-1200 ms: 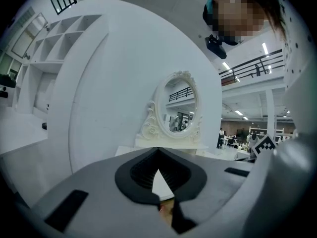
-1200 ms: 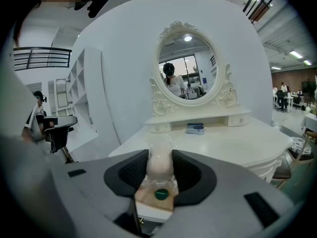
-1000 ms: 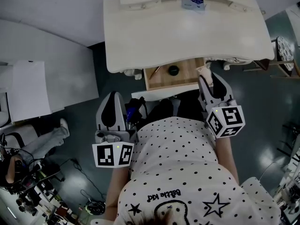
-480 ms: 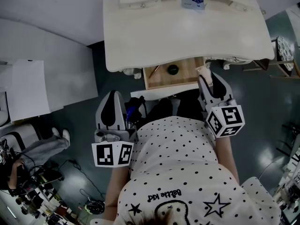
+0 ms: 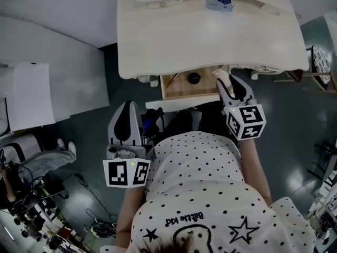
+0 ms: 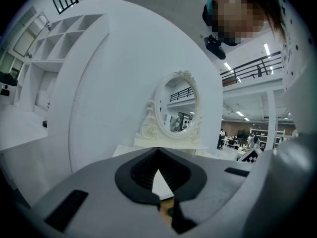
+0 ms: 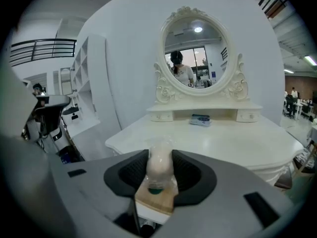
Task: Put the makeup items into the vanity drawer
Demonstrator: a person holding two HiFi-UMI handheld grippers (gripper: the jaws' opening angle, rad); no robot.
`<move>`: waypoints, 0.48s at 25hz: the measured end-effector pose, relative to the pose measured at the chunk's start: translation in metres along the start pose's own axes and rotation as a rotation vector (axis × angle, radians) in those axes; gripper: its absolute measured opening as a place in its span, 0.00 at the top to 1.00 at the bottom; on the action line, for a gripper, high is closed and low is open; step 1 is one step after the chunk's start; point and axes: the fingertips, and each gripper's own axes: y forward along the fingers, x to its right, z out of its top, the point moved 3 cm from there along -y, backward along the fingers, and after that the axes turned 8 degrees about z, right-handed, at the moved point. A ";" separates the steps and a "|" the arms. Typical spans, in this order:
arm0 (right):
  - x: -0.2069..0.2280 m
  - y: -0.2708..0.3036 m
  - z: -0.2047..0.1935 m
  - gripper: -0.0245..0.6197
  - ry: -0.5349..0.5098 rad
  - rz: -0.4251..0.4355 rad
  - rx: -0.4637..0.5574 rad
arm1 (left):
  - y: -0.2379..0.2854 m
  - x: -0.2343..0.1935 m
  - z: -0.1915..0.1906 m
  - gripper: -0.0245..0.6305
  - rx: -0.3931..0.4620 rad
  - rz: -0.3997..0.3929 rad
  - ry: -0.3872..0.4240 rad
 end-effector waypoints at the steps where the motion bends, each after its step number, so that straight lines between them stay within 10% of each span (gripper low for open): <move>1: 0.004 0.006 -0.005 0.72 -0.003 0.000 -0.018 | 0.000 0.000 0.000 0.95 -0.002 0.003 0.001; 12: 0.039 0.060 -0.072 0.72 0.028 0.020 -0.234 | -0.002 -0.005 -0.002 0.95 -0.008 0.058 0.001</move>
